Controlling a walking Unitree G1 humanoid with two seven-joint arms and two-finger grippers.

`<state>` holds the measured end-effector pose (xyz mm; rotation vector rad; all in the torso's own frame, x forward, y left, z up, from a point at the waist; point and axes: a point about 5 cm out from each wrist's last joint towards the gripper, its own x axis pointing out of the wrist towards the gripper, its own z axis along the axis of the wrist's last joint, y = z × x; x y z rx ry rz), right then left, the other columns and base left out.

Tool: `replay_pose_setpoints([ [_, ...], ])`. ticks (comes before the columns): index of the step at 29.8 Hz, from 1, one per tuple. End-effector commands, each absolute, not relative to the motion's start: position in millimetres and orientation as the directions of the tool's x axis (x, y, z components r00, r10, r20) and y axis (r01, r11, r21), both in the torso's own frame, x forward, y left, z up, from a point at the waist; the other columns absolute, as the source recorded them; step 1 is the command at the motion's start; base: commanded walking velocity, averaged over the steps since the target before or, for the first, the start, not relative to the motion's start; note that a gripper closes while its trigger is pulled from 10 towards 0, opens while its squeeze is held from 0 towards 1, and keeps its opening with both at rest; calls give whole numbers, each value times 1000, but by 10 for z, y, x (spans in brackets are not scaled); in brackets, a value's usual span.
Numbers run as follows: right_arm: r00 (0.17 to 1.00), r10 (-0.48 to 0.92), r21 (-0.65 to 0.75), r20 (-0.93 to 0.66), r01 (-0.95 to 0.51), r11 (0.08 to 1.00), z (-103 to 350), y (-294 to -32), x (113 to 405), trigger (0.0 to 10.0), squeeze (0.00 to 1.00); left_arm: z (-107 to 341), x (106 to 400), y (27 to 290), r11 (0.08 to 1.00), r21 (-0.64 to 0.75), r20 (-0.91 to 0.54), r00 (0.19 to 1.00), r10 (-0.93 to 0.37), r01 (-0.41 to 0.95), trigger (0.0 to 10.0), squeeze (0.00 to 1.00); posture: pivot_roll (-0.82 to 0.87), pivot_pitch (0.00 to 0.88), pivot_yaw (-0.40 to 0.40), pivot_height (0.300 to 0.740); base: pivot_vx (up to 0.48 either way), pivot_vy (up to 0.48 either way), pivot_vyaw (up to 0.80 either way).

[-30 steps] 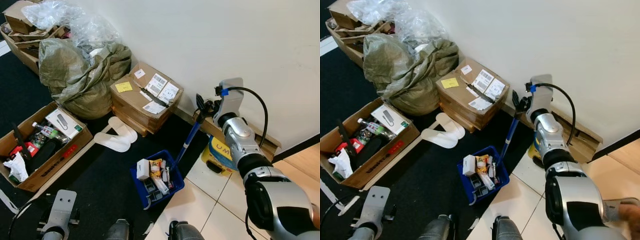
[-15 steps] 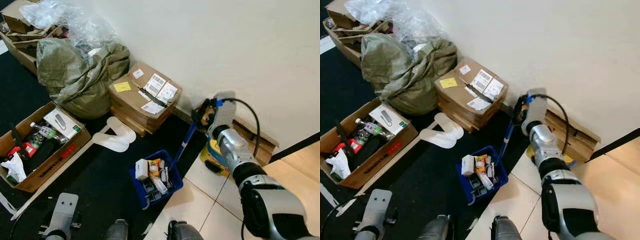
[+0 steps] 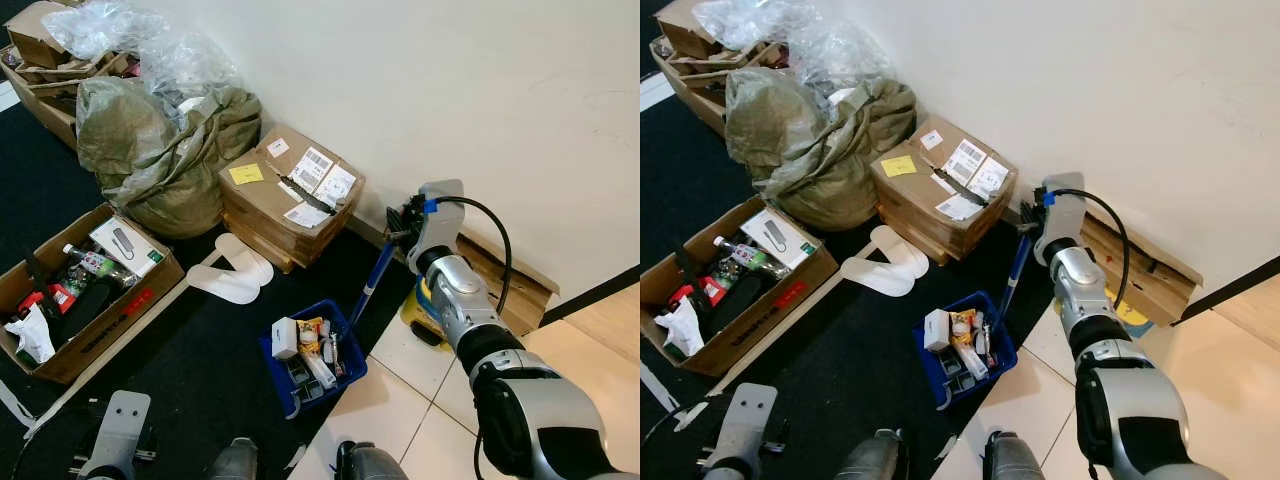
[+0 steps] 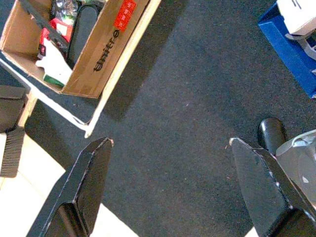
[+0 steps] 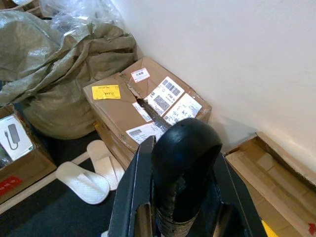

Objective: Sweep floor

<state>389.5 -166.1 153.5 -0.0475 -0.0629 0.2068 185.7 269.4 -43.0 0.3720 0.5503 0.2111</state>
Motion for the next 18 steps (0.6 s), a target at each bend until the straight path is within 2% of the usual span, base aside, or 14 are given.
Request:
replay_pose_setpoints([
  [1,971,237,-51,3,-237,970,1399,-1638,3850,0,0,-480,1733,2738,908,412,-498,816,294,-76,10000,0,150,327,-28,740,0,0,0],
  [9,950,298,-96,-90,-307,947,1263,-1647,3802,0,0,-481,1761,2727,909,411,-503,814,291,-71,10000,0,145,308,-27,740,0,0,0],
  [18,981,163,-97,-103,-173,980,1262,-1856,3805,0,0,-503,1783,2694,912,405,-524,802,286,-61,10000,0,125,262,-19,740,0,0,0],
])
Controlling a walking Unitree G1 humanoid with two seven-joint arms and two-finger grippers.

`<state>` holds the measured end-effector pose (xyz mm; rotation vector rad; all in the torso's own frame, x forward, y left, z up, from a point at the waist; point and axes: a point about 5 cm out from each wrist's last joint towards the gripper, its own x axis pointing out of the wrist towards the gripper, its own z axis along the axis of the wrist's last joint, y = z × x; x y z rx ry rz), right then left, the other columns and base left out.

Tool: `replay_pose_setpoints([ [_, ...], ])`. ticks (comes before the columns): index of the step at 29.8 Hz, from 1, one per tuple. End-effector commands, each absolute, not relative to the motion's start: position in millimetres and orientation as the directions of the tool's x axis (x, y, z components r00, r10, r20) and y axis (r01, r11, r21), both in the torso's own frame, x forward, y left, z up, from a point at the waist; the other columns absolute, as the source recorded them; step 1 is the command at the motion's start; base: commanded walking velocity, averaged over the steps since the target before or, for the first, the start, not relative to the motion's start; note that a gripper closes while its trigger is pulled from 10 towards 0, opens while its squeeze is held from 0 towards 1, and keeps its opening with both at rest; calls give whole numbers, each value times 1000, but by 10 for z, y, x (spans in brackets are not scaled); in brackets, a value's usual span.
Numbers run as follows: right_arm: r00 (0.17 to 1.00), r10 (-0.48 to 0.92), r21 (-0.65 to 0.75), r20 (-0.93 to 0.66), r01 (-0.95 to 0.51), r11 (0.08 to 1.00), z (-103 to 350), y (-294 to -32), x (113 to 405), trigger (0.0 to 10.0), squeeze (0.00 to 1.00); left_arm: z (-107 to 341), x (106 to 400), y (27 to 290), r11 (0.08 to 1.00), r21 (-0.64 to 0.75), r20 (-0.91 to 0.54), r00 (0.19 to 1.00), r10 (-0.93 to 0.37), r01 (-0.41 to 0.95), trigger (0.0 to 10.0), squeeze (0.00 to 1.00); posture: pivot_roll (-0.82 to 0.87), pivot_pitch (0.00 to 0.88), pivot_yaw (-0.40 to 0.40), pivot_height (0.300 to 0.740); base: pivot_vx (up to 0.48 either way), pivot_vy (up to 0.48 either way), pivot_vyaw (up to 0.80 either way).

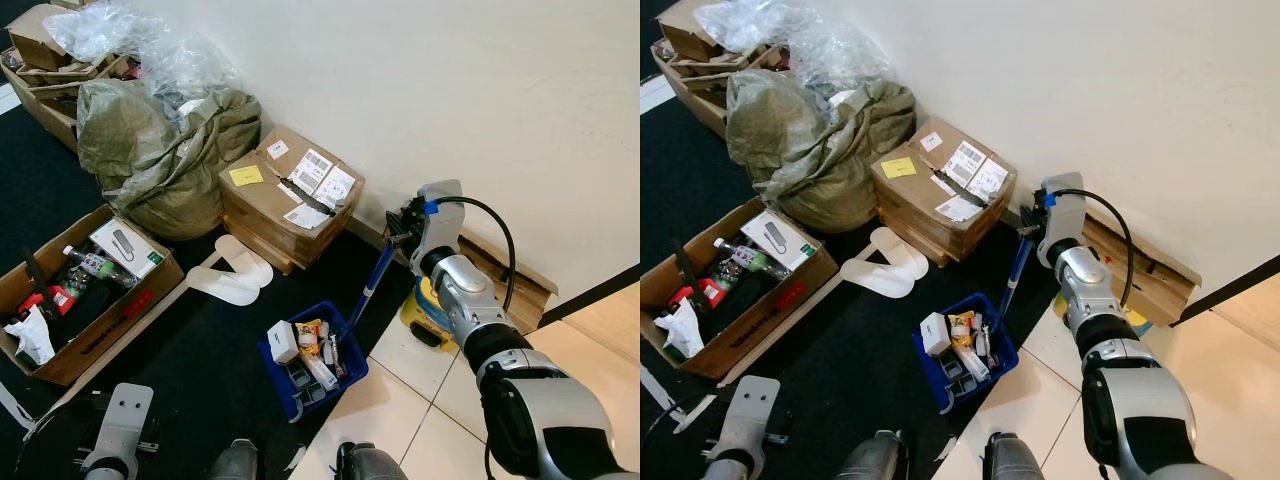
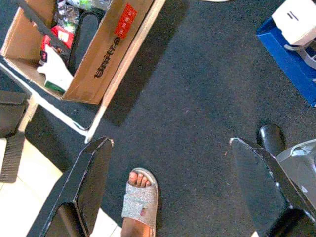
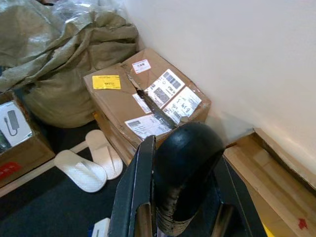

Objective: Sweep floor

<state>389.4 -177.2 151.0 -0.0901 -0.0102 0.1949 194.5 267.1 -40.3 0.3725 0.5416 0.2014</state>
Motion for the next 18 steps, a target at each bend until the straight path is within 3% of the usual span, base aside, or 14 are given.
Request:
replay_pose_setpoints([
  [1,994,46,-42,-104,-51,998,1244,-1969,3797,8588,0,-510,1806,2675,914,402,-533,797,284,-56,10000,0,114,227,-8,740,0,0,0],
  [2,994,46,-42,-104,-51,998,1244,-1969,3797,8588,0,-510,1806,2675,914,402,-533,797,284,-56,10000,0,114,227,-8,740,0,0,0],
  [3,994,5,-9,-108,-6,1000,1226,-2008,3786,10000,0,-512,1811,2669,915,401,-536,796,282,-54,10000,0,114,224,-7,740,0,0,0],
  [8,991,-75,105,-113,87,991,1181,-2109,3750,10000,0,-526,1815,2653,916,400,-550,788,276,-42,10000,0,110,195,0,740,0,0,0],
  [18,987,-116,212,-107,136,968,1194,-2196,3739,10000,0,-557,1793,2631,917,398,-571,775,270,-26,10000,0,104,162,1,740,0,0,0],
])
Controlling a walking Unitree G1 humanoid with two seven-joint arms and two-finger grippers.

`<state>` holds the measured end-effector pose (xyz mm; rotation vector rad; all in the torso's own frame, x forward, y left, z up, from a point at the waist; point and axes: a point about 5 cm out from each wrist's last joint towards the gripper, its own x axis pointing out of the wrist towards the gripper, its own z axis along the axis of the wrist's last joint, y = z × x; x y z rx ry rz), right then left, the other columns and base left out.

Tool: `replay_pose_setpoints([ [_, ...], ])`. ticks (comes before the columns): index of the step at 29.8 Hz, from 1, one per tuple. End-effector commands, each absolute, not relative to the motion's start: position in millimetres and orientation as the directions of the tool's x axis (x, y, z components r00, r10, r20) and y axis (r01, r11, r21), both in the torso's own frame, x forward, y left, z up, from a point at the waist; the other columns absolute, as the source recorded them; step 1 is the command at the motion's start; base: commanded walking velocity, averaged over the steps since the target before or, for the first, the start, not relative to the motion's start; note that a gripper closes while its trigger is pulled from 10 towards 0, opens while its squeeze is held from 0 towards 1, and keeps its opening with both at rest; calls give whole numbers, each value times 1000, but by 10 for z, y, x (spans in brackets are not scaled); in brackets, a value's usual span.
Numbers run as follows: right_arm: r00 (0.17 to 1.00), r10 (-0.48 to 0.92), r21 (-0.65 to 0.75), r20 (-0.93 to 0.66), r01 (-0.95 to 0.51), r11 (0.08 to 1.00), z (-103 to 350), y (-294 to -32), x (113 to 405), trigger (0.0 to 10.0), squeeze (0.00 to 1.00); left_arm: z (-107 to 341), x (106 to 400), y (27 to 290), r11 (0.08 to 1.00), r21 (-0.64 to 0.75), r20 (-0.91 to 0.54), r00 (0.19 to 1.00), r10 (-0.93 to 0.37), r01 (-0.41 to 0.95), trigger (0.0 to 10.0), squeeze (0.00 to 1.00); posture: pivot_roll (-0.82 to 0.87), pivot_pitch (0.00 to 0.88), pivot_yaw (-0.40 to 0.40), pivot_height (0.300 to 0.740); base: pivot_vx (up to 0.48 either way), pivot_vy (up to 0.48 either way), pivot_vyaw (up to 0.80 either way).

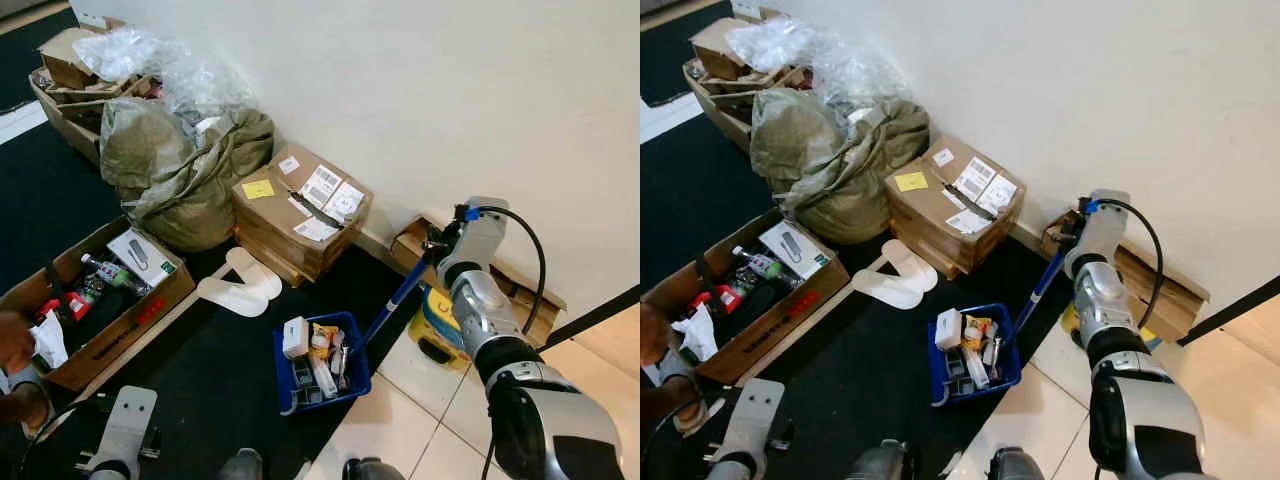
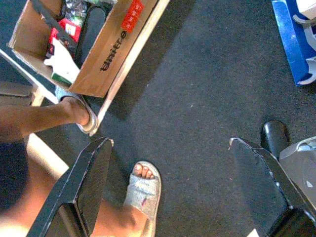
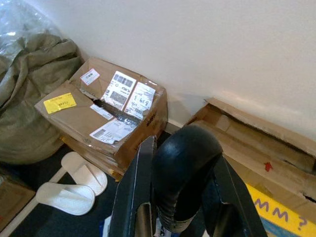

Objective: Sweep floor

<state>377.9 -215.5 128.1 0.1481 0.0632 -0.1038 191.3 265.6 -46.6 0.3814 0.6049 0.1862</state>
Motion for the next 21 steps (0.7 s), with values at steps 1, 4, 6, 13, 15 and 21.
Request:
replay_pose_setpoints([
  [1,987,-116,212,-107,136,968,1194,-2196,3739,10000,0,-557,1793,2631,917,398,-571,775,270,-26,10000,0,104,162,1,740,0,0,0],
  [4,988,-116,273,-99,139,952,1221,-2202,3752,10000,0,-570,1786,2615,918,396,-579,770,268,-22,10000,0,103,145,-2,740,0,0,0],
  [6,989,-113,321,-93,138,937,1246,-2202,3766,10000,0,-581,1780,2601,919,393,-585,766,266,-19,10000,0,103,138,-1,740,0,0,0],
  [13,991,-108,384,-82,132,914,1318,-2199,3801,10000,0,-611,1761,2573,921,389,-604,752,262,-8,10000,0,96,116,0,740,0,0,0],
  [15,991,-106,390,-78,128,912,1343,-2204,3812,10000,0,-618,1756,2567,921,389,-610,748,262,-7,10000,0,92,110,-2,740,0,0,0],
  [21,996,-65,435,-52,82,897,1425,-2153,3852,10000,0,-644,1745,2531,925,380,-626,736,257,0,10000,0,85,93,-4,740,0,0,0],
])
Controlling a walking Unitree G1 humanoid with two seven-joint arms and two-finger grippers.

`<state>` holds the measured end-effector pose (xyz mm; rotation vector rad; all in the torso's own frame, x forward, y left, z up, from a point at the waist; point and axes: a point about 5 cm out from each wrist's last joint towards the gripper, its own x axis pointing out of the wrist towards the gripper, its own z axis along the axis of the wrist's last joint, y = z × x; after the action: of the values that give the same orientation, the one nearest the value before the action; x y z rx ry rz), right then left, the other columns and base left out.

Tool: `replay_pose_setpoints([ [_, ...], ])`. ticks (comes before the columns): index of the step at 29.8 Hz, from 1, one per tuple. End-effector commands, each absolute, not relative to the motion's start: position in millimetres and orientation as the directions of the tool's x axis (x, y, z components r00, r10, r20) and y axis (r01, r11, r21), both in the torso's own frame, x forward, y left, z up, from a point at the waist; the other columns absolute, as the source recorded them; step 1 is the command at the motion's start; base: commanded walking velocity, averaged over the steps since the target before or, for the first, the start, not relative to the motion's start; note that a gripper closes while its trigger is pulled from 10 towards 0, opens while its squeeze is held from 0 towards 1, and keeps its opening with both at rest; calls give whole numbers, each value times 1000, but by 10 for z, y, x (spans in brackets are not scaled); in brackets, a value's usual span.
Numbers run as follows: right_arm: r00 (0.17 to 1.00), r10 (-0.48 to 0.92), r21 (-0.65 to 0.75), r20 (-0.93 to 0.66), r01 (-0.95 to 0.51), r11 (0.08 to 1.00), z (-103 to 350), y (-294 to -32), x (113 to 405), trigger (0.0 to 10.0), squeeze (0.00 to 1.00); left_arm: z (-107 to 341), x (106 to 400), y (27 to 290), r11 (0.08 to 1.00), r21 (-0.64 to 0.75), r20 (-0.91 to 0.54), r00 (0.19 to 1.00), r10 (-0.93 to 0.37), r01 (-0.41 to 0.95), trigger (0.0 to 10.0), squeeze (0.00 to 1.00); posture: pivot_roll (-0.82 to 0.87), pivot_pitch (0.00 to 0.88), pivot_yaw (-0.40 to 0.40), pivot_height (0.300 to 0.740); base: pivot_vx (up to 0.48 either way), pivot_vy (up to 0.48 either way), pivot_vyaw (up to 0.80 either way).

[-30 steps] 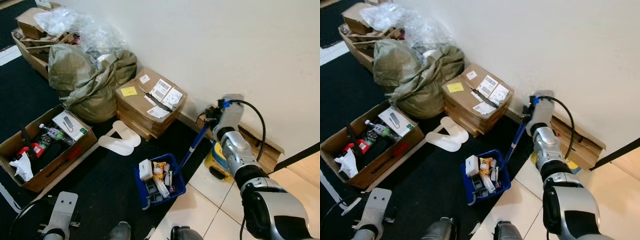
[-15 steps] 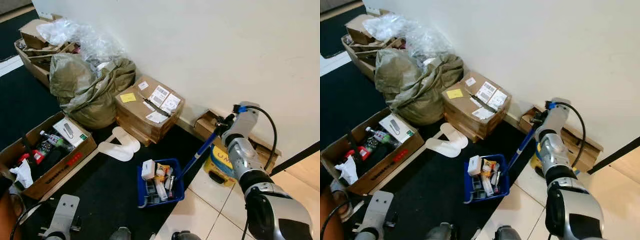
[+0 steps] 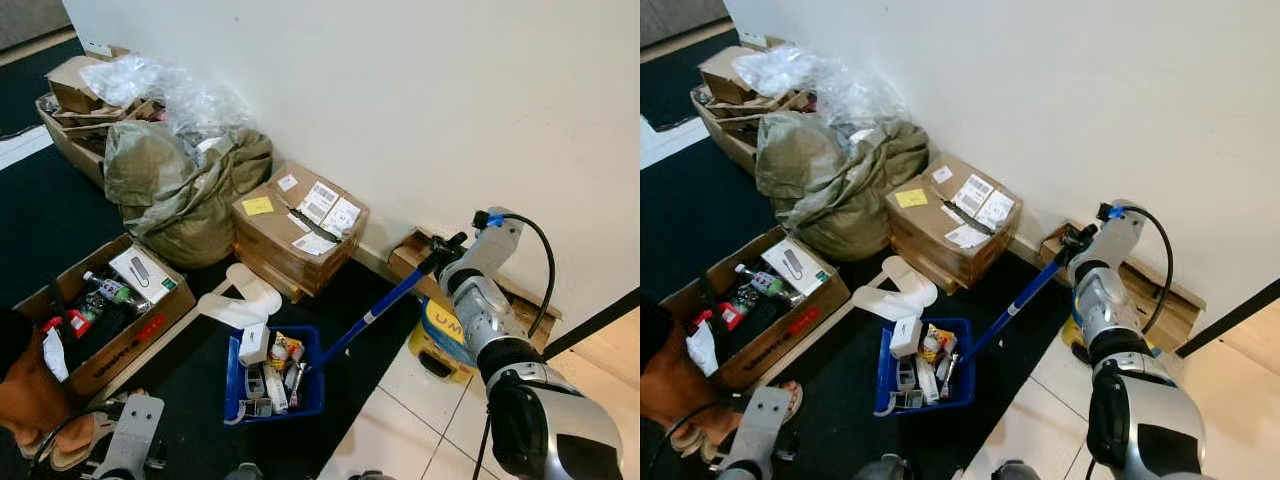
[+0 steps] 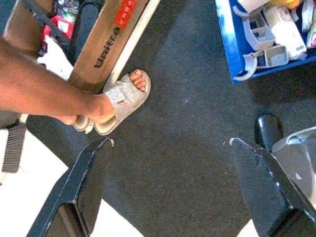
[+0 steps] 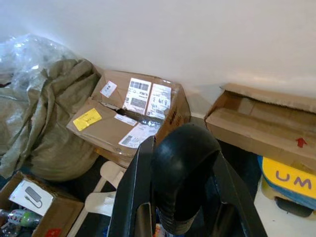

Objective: Sweep floor

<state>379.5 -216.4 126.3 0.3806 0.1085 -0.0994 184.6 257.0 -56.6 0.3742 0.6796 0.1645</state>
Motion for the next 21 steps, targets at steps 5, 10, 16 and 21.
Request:
replay_pose_setpoints([
  [5,1000,-9,509,-6,10,861,1416,-2024,3847,10000,0,-653,1752,2505,928,373,-631,733,253,1,10000,0,84,79,-5,740,0,0,0],
  [10,999,31,611,36,-47,790,1354,-1857,3815,10000,0,-680,1732,2469,932,363,-647,721,250,3,10000,0,77,58,-2,740,0,0,0],
  [16,997,72,635,-26,-39,771,1159,-1610,3749,10000,0,-746,1636,2427,935,353,-683,690,239,26,10000,0,72,42,2,740,0,0,0],
  [21,995,86,621,-47,-39,783,1113,-1544,3725,10000,0,-765,1602,2417,936,351,-692,682,238,29,10000,0,71,40,-1,740,0,0,0],
])
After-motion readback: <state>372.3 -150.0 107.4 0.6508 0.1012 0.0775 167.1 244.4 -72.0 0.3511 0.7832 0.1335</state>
